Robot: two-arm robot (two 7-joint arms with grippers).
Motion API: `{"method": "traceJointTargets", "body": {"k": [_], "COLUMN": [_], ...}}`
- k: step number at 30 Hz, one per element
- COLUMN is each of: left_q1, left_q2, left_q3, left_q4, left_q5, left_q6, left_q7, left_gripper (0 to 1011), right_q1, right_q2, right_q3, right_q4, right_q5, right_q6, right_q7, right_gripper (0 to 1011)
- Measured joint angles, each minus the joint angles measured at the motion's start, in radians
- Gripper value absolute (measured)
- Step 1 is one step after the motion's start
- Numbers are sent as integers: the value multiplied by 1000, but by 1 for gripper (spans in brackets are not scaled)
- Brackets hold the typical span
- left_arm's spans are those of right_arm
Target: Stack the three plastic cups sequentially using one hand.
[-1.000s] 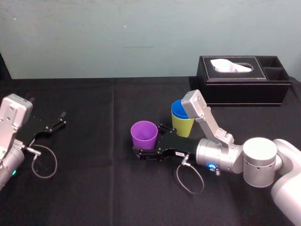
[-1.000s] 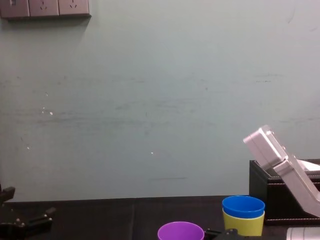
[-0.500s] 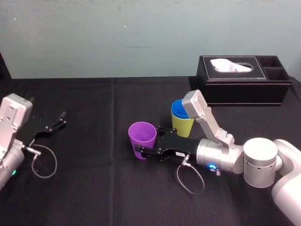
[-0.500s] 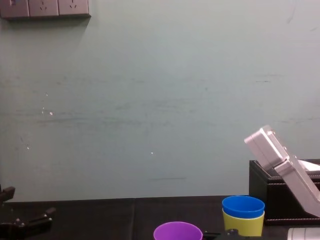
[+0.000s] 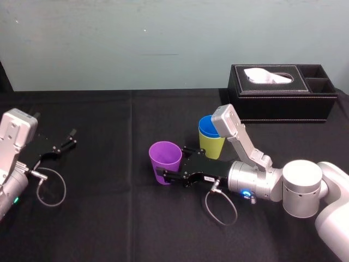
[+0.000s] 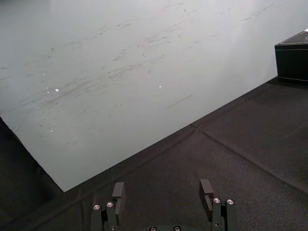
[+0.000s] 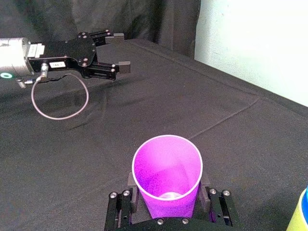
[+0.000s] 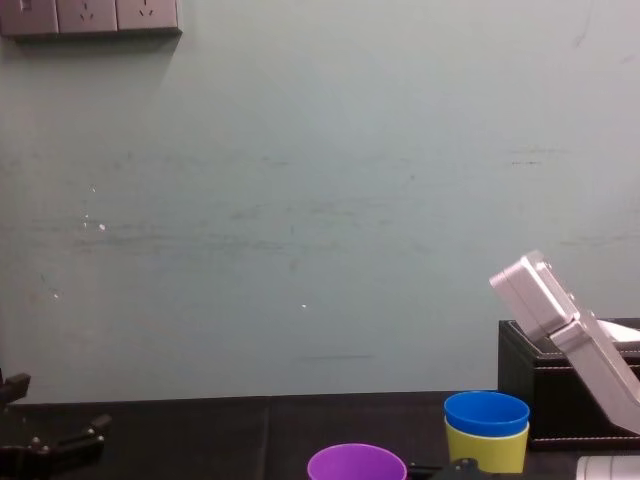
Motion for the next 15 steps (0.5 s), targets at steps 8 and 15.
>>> {"method": "traceJointTargets", "body": {"k": [8, 15], "left_q1": [0, 0], "left_q2": [0, 0], "left_q3": [0, 0], "left_q4": [0, 0], "left_q5": [0, 0], "left_q6": [0, 0], "left_q7": [0, 0], "left_gripper": [1012, 1012], "right_q1": [-14, -57], "right_q2": [9, 49], "right_q3": [0, 19], "right_q4": [-33, -152], "right_q5": [-2, 3], "right_q6": [23, 77], "right_q7": [-17, -48], "right_gripper": [733, 732]}}
